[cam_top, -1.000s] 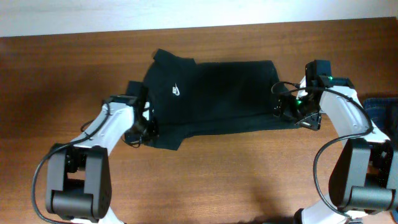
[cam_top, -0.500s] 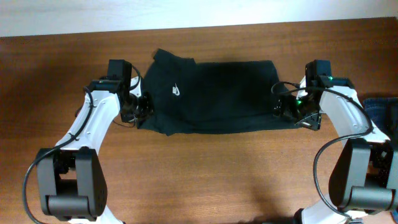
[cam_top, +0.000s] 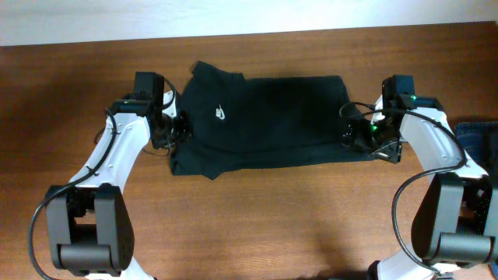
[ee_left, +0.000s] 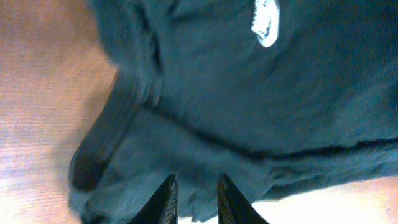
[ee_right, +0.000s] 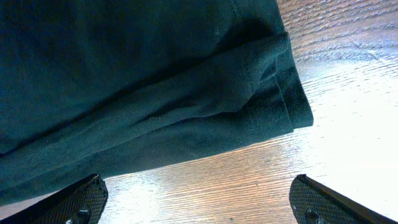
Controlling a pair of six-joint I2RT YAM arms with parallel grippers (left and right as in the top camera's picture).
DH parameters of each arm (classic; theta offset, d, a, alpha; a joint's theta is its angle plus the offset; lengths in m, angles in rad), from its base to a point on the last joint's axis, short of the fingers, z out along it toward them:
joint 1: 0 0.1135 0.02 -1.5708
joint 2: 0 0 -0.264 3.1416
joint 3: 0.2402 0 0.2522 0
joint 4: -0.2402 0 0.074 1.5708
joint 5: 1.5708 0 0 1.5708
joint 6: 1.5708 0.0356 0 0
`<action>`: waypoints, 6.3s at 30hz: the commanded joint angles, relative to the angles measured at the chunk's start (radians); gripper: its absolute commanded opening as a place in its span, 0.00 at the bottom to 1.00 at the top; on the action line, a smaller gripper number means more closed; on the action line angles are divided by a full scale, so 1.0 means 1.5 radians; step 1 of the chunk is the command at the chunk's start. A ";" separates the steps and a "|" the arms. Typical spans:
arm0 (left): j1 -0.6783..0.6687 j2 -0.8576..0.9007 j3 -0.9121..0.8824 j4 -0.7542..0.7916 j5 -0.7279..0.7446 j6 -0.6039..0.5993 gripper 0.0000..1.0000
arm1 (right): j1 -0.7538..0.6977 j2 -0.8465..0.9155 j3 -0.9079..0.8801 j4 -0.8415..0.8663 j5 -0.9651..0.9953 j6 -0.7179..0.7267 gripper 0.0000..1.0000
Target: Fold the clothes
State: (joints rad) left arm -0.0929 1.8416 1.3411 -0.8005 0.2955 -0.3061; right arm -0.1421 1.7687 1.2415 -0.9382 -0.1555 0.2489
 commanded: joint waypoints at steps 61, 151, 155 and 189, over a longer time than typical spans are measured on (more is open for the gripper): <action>-0.044 0.075 -0.022 -0.020 -0.178 0.189 0.54 | 0.004 0.002 -0.006 -0.003 0.024 -0.007 0.99; -0.296 0.096 -0.063 -0.025 -0.330 0.218 0.42 | 0.004 0.002 -0.006 -0.008 0.041 -0.006 0.99; -0.296 0.095 -0.054 -0.037 -0.348 0.218 0.27 | 0.004 0.002 -0.006 -0.008 0.041 -0.006 0.99; -0.289 0.094 0.055 0.110 -0.473 0.256 0.16 | 0.004 0.002 -0.006 -0.002 0.042 -0.007 0.99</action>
State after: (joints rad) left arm -0.5339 1.9751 1.4048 -0.6552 -0.3660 0.0536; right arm -0.1421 1.7687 1.2396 -0.9432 -0.1055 0.2359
